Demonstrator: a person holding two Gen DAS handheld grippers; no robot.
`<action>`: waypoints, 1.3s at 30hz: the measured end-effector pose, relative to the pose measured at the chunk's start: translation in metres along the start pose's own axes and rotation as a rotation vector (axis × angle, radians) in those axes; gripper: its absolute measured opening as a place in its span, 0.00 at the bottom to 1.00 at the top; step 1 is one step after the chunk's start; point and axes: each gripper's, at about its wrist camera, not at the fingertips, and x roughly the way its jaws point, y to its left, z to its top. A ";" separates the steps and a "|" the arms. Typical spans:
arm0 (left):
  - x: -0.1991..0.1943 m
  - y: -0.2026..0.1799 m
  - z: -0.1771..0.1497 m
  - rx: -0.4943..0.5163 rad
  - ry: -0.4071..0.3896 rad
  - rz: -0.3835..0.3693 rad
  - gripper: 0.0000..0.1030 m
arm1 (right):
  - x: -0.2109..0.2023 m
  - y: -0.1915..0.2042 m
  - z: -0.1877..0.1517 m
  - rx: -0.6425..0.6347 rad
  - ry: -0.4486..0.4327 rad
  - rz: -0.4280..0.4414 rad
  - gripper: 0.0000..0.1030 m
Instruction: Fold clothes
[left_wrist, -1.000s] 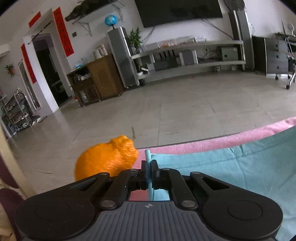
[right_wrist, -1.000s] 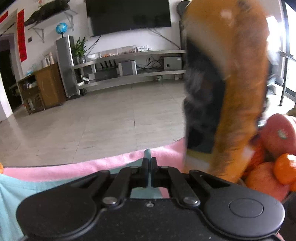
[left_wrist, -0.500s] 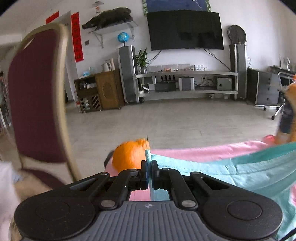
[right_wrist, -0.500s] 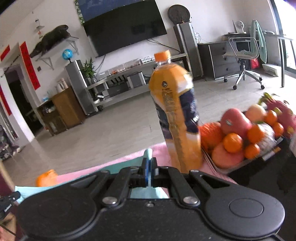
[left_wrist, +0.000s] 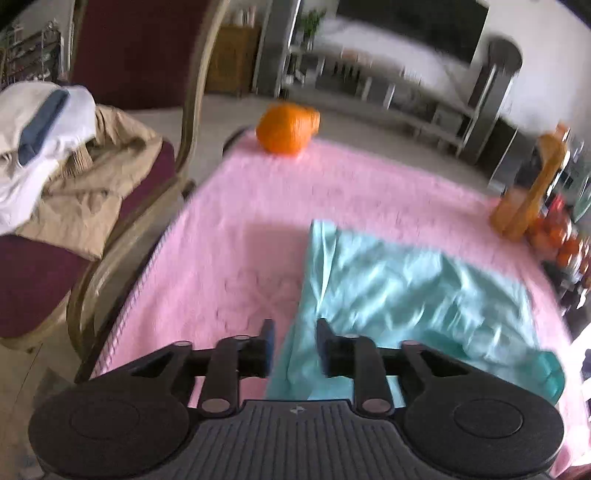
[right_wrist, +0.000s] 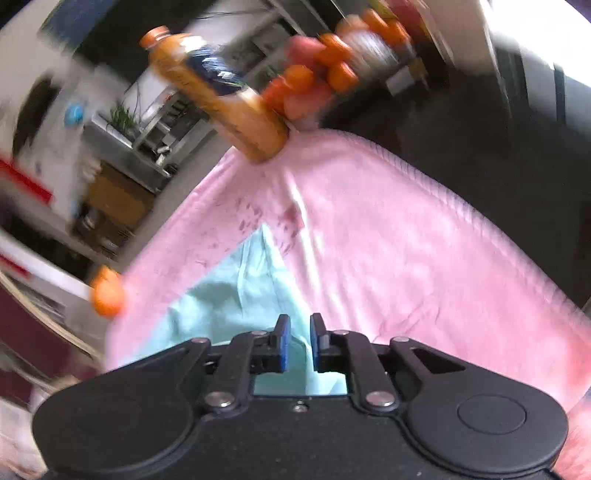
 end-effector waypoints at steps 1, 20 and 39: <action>0.000 -0.002 -0.004 0.022 0.008 0.000 0.28 | 0.002 0.003 0.000 -0.024 -0.002 -0.007 0.20; 0.014 -0.036 -0.073 0.495 0.083 0.140 0.33 | 0.021 0.033 -0.023 -0.326 0.086 -0.096 0.35; 0.043 -0.064 -0.076 0.619 0.054 0.249 0.13 | 0.025 0.039 -0.027 -0.426 0.058 -0.210 0.34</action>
